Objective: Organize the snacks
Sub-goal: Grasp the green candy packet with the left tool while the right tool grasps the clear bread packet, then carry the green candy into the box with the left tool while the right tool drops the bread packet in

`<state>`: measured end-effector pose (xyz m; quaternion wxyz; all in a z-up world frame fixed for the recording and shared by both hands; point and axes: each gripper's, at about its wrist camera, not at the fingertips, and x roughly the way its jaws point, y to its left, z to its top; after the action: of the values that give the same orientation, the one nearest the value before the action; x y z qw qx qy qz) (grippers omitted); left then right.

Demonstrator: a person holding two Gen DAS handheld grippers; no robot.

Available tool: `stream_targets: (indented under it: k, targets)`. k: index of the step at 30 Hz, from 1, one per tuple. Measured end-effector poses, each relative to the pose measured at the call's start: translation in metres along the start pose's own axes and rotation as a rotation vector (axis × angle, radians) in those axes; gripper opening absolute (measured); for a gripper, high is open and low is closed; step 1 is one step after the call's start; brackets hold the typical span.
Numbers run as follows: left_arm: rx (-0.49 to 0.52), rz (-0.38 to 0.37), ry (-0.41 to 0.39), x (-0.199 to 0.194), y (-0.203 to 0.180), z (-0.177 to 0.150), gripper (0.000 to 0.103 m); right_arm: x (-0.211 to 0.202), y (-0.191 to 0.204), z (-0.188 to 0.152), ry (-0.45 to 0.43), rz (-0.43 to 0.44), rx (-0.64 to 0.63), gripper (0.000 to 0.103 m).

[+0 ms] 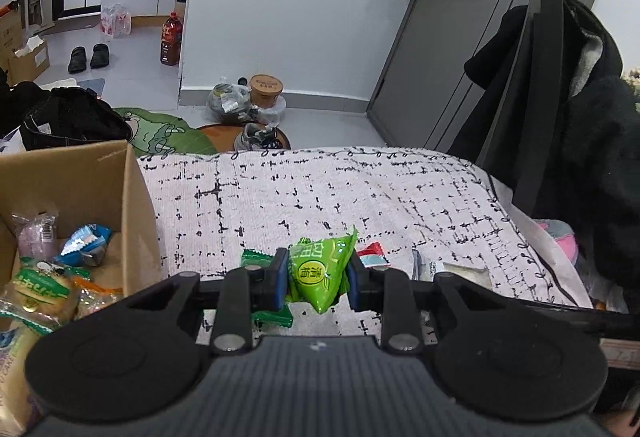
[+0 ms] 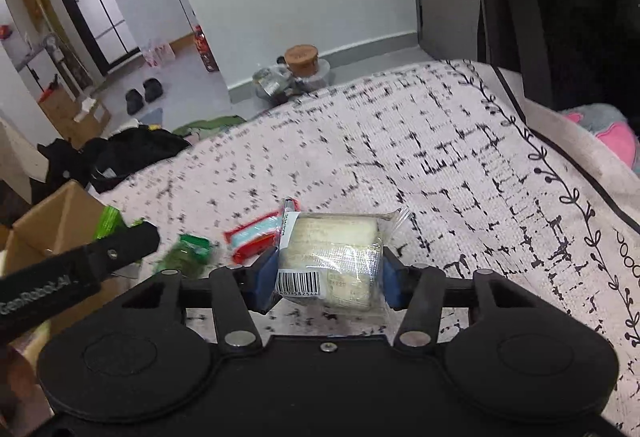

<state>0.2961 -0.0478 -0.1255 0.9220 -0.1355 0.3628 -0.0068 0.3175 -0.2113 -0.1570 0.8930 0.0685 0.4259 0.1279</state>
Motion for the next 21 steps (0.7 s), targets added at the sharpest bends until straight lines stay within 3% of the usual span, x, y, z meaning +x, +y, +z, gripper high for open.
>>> stream_targets:
  k: [12,21]
  targets:
    - [-0.019,-0.010,-0.057,-0.037,0.017,0.011,0.027,-0.032,0.035,0.010,-0.061,0.073,-0.006,0.051]
    - [-0.025,0.029,-0.086,-0.068,0.051,0.018,0.027,-0.045,0.070,0.006,-0.086,0.145,-0.033,0.051]
